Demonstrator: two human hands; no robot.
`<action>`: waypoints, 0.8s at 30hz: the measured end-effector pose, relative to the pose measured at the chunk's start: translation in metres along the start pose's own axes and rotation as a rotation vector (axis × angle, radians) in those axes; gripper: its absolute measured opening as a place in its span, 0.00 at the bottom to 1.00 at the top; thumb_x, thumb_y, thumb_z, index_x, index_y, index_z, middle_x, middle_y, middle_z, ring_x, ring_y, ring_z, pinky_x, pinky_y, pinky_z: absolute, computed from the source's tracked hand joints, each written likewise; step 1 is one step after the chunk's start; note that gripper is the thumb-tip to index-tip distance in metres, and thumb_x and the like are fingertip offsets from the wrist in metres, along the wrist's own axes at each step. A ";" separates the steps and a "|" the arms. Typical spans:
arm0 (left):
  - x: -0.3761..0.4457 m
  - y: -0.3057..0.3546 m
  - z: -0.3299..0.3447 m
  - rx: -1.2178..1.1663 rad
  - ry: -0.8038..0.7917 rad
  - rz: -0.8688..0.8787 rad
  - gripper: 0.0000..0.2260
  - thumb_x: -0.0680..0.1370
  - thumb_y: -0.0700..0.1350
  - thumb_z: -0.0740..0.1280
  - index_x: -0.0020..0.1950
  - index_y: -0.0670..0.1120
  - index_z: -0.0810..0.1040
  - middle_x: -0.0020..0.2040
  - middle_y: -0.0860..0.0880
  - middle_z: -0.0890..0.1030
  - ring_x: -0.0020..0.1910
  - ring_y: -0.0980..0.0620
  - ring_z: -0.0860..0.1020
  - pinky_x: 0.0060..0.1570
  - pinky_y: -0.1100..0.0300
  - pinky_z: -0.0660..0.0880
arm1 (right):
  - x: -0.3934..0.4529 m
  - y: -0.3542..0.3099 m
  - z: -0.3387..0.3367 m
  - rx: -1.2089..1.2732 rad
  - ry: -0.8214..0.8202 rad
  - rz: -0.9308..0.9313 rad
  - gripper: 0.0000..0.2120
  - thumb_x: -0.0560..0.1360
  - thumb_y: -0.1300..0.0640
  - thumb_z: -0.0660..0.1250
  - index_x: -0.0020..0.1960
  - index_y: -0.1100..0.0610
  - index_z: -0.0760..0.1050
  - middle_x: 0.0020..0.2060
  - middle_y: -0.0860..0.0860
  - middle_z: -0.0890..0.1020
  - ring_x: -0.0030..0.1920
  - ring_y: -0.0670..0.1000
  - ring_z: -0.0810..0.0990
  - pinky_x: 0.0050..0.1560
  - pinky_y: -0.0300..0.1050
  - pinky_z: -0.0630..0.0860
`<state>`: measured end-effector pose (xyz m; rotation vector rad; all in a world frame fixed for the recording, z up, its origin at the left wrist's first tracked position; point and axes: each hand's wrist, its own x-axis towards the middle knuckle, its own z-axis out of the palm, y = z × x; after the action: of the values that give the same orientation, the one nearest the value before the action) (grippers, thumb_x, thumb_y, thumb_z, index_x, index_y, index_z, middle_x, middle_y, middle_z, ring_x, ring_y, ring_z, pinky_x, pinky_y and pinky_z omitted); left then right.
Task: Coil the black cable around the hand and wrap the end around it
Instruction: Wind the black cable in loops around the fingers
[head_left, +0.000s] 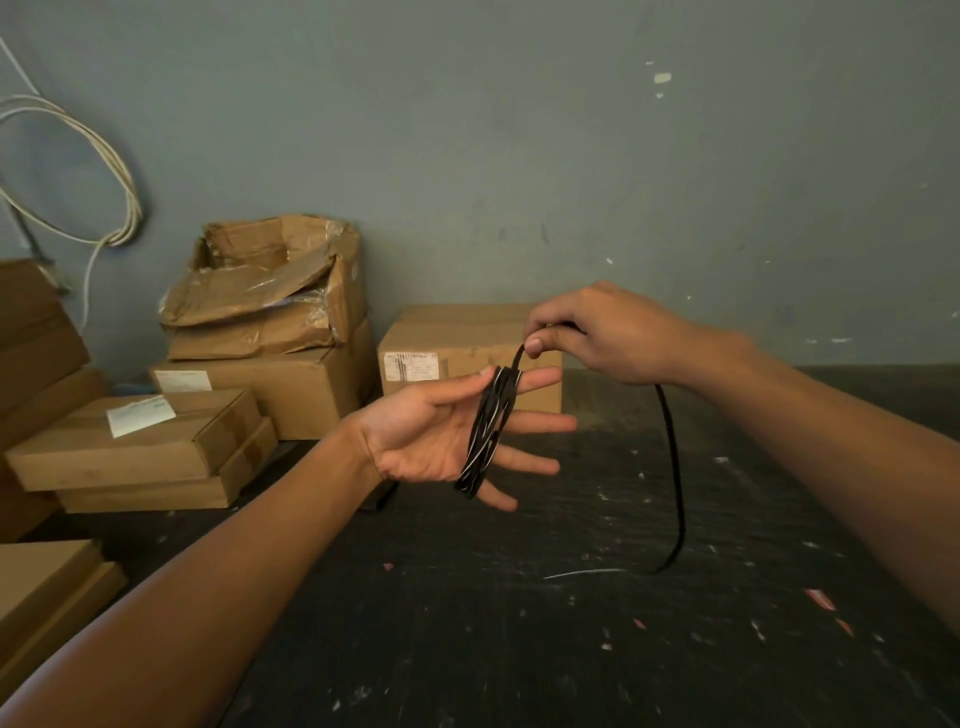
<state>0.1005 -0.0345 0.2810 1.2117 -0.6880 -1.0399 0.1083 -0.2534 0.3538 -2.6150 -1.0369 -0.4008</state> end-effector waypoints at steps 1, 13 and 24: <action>-0.001 0.002 0.001 -0.006 -0.023 0.009 0.25 0.81 0.57 0.59 0.78 0.57 0.59 0.79 0.43 0.59 0.76 0.33 0.57 0.68 0.27 0.54 | 0.000 0.004 0.004 0.028 0.007 -0.003 0.09 0.80 0.52 0.61 0.51 0.51 0.81 0.37 0.38 0.79 0.41 0.44 0.77 0.43 0.47 0.73; 0.003 0.014 0.013 -0.072 -0.120 0.244 0.23 0.82 0.55 0.54 0.78 0.56 0.60 0.80 0.42 0.54 0.75 0.31 0.52 0.65 0.26 0.52 | -0.030 0.024 0.112 0.305 0.001 0.026 0.15 0.80 0.57 0.55 0.65 0.51 0.73 0.63 0.54 0.80 0.62 0.53 0.79 0.58 0.58 0.78; 0.006 0.031 -0.007 -0.106 0.058 0.379 0.23 0.83 0.56 0.49 0.78 0.56 0.58 0.79 0.42 0.58 0.75 0.31 0.55 0.64 0.26 0.52 | -0.047 -0.016 0.133 0.334 -0.058 -0.035 0.11 0.83 0.50 0.54 0.61 0.47 0.72 0.31 0.45 0.74 0.32 0.45 0.75 0.41 0.53 0.78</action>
<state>0.1168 -0.0363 0.3084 0.9684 -0.7717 -0.7132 0.0841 -0.2216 0.2179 -2.3252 -1.0661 -0.1440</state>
